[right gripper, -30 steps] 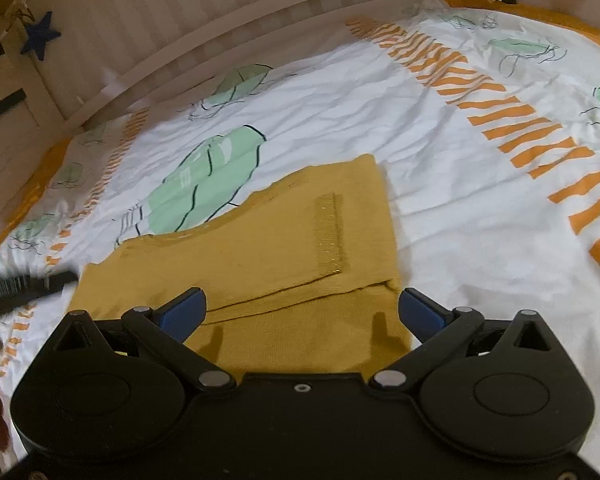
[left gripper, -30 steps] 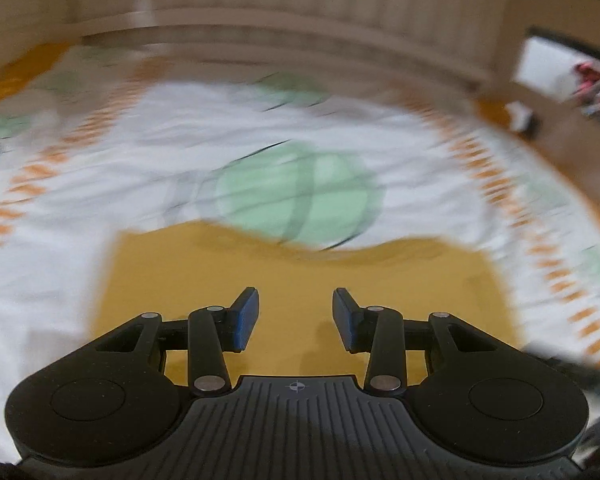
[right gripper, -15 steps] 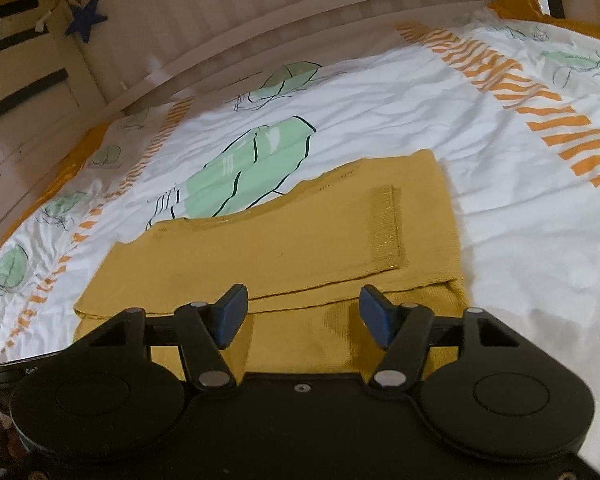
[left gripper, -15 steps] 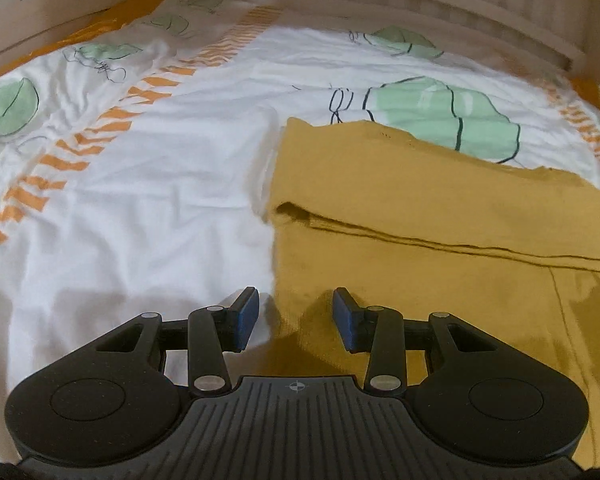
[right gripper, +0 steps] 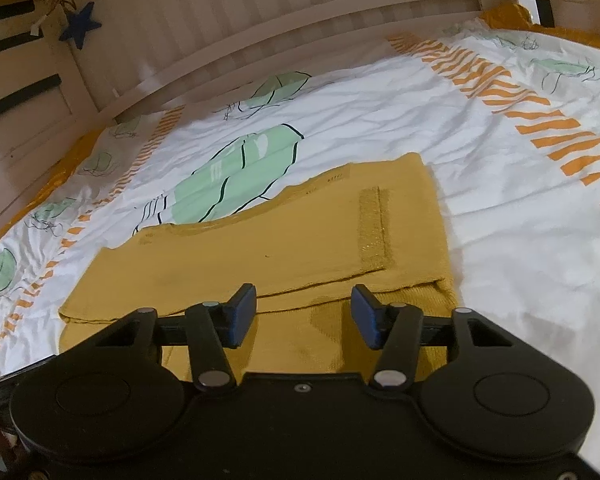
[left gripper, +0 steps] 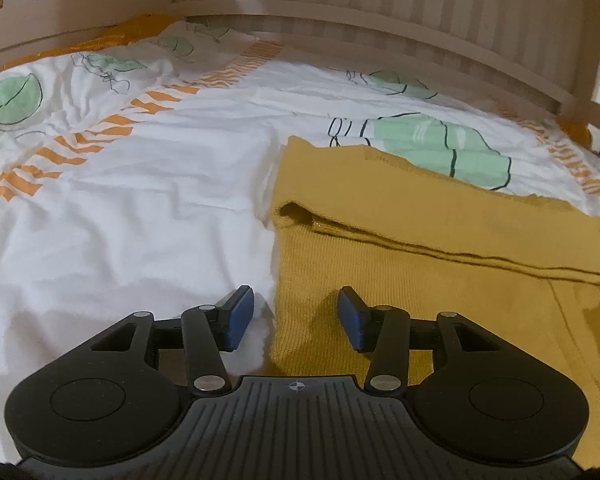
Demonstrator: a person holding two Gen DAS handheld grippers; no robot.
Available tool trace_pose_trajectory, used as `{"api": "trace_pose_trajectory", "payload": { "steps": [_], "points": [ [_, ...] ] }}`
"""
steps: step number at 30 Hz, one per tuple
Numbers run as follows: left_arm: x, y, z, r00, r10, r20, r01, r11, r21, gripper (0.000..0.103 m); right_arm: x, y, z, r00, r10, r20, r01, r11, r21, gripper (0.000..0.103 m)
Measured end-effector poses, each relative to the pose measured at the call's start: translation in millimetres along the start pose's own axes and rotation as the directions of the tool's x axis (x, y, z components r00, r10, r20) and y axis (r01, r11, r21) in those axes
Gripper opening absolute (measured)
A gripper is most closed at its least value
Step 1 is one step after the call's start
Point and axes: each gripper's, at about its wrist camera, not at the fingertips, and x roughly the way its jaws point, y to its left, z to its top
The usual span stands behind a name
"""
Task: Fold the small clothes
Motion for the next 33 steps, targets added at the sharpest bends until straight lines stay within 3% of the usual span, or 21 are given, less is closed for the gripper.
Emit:
{"api": "trace_pose_trajectory", "payload": {
  "steps": [11,25,28,30,33],
  "points": [
    [1.6,2.4,-3.1,1.0,0.001,0.008,-0.001,1.0,0.004,0.046,8.0,-4.6,27.4,0.997,-0.073,0.029,0.074,0.997,-0.023,0.06],
    [2.7,2.3,-2.6,1.0,0.004,0.009,-0.004,1.0,0.013,0.047,54.9,-15.9,40.7,0.991,-0.119,-0.067,0.118,0.993,-0.016,0.059],
    [2.7,2.3,-2.7,1.0,0.005,0.008,-0.006,1.0,0.016,0.047,57.9,-15.4,39.3,0.99,-0.116,-0.081,0.115,0.993,-0.018,0.044],
    [2.9,2.3,-2.5,1.0,0.007,0.009,-0.007,1.0,0.018,0.047,58.2,-13.8,40.7,0.99,-0.111,-0.089,0.11,0.994,-0.02,0.021],
    [3.1,3.2,-2.4,1.0,0.006,0.009,-0.006,1.0,0.018,0.047,54.7,-6.5,44.2,0.992,-0.101,-0.082,0.097,0.994,-0.049,0.015]
  ]
}}
